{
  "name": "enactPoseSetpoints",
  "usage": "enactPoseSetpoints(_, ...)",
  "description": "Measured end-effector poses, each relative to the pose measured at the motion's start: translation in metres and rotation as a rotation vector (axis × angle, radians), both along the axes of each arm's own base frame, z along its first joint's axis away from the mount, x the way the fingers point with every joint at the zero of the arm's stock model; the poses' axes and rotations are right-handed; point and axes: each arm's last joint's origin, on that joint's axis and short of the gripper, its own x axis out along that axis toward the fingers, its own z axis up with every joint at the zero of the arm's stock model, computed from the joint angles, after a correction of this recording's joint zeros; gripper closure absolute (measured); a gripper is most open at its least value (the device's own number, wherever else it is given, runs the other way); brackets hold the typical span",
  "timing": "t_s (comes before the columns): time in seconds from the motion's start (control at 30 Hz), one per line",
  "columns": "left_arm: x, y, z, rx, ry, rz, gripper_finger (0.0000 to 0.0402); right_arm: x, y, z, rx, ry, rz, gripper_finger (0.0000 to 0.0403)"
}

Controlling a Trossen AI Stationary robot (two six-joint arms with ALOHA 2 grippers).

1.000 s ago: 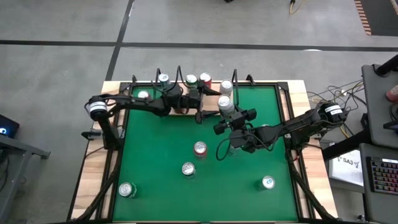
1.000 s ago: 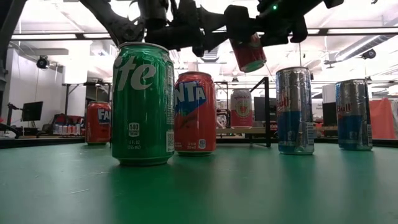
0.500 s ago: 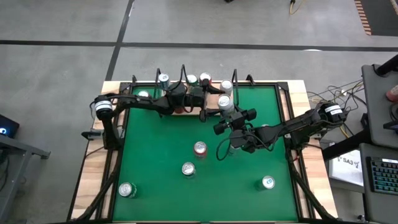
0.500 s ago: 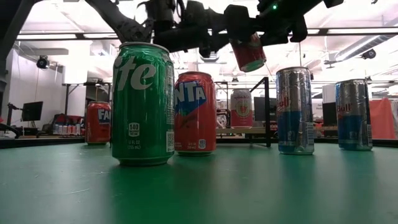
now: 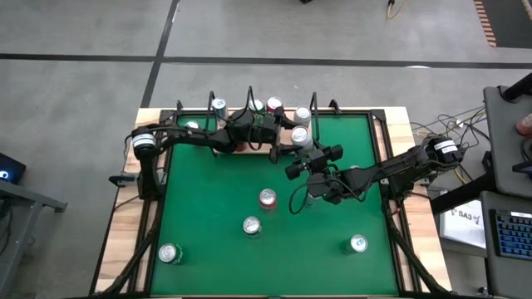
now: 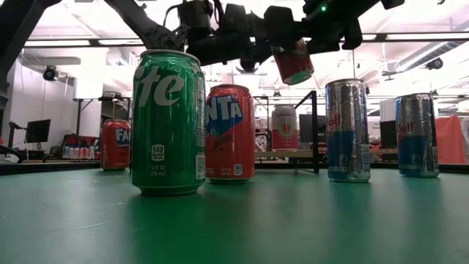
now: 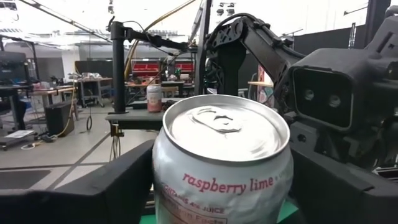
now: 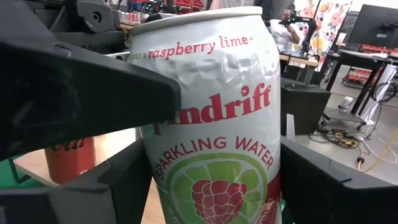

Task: Pick and place cans onto a shelf
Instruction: Put the pink white soda can on the shelf aligned with the other pink white soda can

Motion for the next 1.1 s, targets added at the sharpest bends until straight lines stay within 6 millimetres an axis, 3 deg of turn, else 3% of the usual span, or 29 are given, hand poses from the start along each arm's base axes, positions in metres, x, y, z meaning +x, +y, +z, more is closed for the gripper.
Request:
enactPoseSetpoints(0.1,0.0,0.0,0.0,-0.008,0.004,-0.002,0.0121,0.0,0.0,0.0,0.0,-0.001,-0.001,0.0129)
enactPoseSetpoints(0.23,0.0,0.0,-0.001,-0.023,0.01,-0.006,0.0122,0.0,0.0,0.0,0.002,-0.004,0.001,0.0123)
enactPoseSetpoints(0.4,0.0,0.0,0.0,-0.038,0.016,-0.008,0.0122,0.0,0.0,0.0,0.002,-0.004,0.001,0.0077)
enactPoseSetpoints(0.67,-0.011,0.017,0.001,-0.06,0.098,0.011,0.0122,-0.001,0.001,0.003,0.01,-0.03,-0.001,0.005)
enactPoseSetpoints(1.1,-0.018,0.023,-0.011,0.055,0.241,0.059,0.0122,0.002,0.017,0.041,-0.035,0.016,0.065,0.0056)
